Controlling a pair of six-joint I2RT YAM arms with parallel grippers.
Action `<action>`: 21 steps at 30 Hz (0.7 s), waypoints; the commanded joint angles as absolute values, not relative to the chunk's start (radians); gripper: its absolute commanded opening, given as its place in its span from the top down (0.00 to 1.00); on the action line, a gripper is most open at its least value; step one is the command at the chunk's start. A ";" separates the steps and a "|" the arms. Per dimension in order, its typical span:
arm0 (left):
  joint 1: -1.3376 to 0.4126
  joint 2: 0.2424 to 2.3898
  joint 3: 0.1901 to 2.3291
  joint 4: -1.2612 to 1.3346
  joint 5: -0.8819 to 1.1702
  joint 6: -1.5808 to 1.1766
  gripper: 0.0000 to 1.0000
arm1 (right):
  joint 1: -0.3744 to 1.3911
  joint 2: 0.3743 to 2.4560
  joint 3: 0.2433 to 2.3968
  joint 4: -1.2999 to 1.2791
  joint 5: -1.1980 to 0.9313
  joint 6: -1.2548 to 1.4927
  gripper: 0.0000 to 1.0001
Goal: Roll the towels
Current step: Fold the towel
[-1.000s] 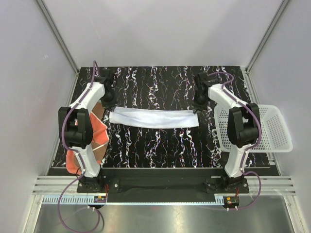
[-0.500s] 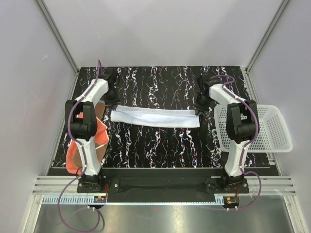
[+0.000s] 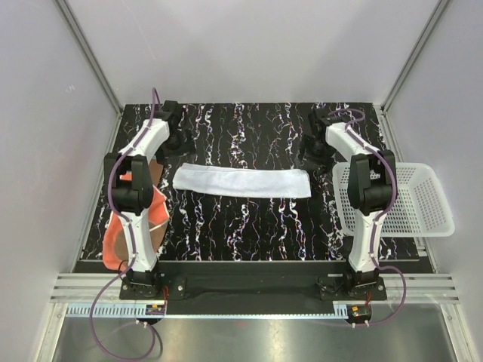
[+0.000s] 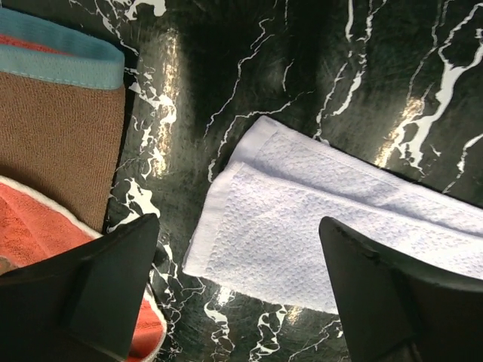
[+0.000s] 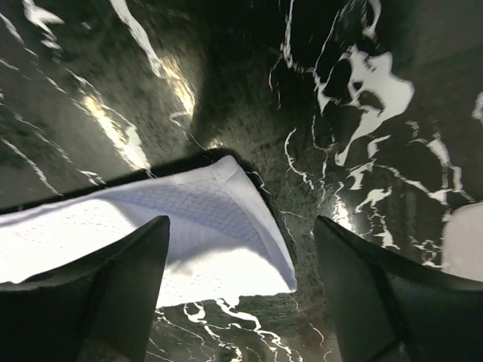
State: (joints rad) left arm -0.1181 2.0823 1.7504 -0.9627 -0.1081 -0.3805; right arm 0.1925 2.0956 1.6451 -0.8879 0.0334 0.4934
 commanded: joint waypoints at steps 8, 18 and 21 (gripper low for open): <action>-0.117 1.809 1.586 -0.865 -0.081 -0.374 0.04 | 0.186 1.884 1.695 -0.983 0.127 0.503 0.14; -0.127 1.525 1.217 -0.736 -0.032 -0.376 0.04 | 0.229 1.623 1.212 -0.766 -0.032 0.604 0.34; -0.130 1.490 1.135 -0.703 -0.046 -0.373 0.04 | 0.229 1.632 1.180 -0.744 -0.043 0.598 0.40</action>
State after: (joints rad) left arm -0.1246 1.5196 1.2018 -0.7757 -0.0532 -0.3832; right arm 0.2211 1.6299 1.2030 -0.8196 -0.0025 0.5804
